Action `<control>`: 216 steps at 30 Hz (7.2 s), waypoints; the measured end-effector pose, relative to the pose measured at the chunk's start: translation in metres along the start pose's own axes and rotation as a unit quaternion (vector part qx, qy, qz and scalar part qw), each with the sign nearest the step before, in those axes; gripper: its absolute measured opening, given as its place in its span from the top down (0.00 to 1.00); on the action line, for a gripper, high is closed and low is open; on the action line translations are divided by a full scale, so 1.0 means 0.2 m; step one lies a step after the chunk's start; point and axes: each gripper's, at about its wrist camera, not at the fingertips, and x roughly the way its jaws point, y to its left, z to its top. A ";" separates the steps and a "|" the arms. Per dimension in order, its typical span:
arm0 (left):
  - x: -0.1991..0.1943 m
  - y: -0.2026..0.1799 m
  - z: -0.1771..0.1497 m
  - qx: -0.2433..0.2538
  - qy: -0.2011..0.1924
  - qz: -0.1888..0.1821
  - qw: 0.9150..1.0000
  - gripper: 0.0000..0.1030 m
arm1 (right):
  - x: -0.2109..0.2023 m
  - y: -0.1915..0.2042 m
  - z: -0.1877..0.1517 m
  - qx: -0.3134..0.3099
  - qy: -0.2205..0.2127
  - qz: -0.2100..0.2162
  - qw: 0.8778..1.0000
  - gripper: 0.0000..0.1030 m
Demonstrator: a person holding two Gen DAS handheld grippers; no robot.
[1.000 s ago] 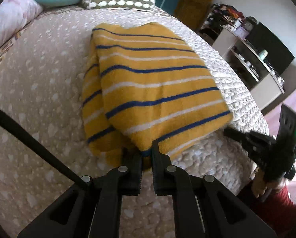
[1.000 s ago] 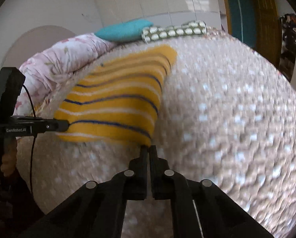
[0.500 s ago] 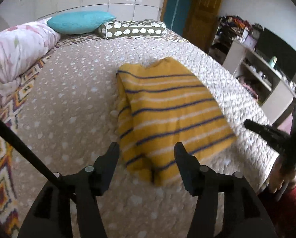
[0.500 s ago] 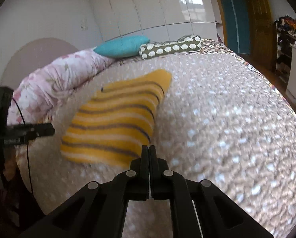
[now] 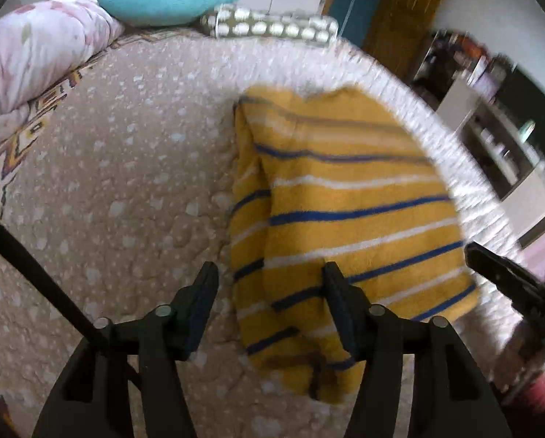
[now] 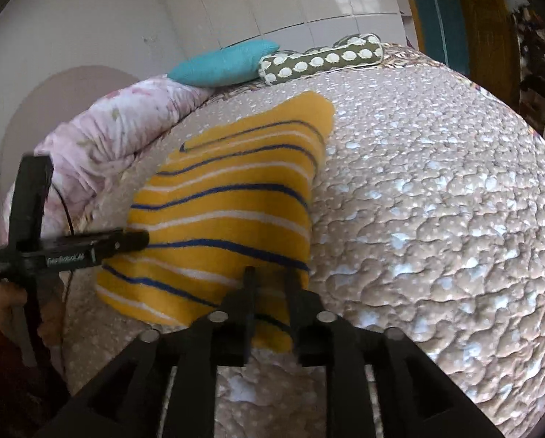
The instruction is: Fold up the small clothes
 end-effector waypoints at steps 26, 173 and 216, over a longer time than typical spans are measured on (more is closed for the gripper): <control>0.41 0.24 0.43 -0.142 0.031 -0.069 0.987 0.26 | 0.71 -0.35 0.53 0.088 0.045 0.002 0.995 0.34; -0.47 -0.49 -0.69 -0.037 -0.066 0.132 0.988 0.00 | -0.25 0.23 -0.43 -0.078 0.024 -0.221 0.972 0.30; -0.23 -0.06 -0.38 -0.121 -0.011 0.008 0.993 0.61 | -0.15 0.15 -0.50 -0.071 0.049 -0.222 0.971 0.24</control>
